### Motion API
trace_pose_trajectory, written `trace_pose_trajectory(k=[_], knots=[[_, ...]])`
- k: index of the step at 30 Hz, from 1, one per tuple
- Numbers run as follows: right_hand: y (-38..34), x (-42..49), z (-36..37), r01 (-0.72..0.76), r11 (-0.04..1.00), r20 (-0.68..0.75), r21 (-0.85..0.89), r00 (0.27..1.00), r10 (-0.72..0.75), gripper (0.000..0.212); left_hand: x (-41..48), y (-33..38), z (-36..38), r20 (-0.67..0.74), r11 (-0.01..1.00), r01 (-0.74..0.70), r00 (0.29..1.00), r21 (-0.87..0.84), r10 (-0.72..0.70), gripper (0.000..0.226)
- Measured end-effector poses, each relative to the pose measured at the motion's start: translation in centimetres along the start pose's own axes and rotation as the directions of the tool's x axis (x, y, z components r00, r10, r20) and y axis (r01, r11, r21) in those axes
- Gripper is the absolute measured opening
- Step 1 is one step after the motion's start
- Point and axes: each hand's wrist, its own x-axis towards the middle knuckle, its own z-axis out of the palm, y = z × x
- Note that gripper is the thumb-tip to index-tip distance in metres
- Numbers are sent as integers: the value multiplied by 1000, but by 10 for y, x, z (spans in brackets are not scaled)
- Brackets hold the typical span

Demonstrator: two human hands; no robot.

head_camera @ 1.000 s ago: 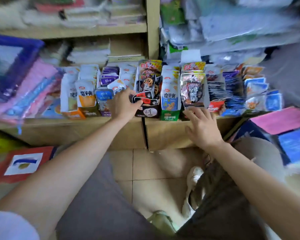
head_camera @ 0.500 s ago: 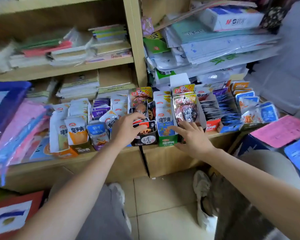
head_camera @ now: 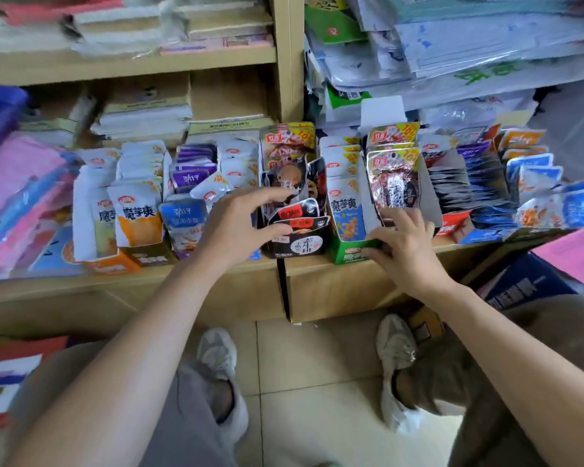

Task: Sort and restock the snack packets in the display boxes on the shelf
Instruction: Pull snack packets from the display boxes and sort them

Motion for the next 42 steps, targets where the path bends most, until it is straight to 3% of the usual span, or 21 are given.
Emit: trace_pose_trajectory(k=[4,7,11,15,18,23,29,33,38,42], knots=[[-16,-4,-9,10,997,-101,-71,995,-17,21,-25,-23,-26,-237,995,87,969,58,-71,37],[-32,-11,-10,-35,996,-180,-87,984,19,25,-48,-34,-33,-299,989,129,949,71,-102,31],[-42,-26,-4,-86,994,-211,60,973,97,29,-68,-37,-21,-262,942,204,956,265,-133,35],[-50,-48,7,-239,938,-120,251,954,275,25,-76,-42,0,-191,897,225,968,381,-162,56],[-57,-59,21,-306,896,-36,323,942,335,46,-75,-44,15,-155,873,243,969,422,-194,70],[-74,-53,34,-300,870,-58,392,935,349,75,-68,-27,34,-54,874,206,978,440,-204,83],[-77,-41,38,-320,880,-209,350,890,406,54,-68,-22,44,-59,907,213,977,364,-205,84],[-78,-43,16,-302,843,-267,446,854,447,49,-66,-27,48,-114,903,215,976,372,-186,78],[-82,-53,-34,-186,766,-341,616,813,471,48,-47,-23,52,-309,909,217,945,356,-105,77],[-71,-52,-69,-38,693,-389,720,804,449,47,-26,-22,48,-233,886,191,967,422,-98,87]])
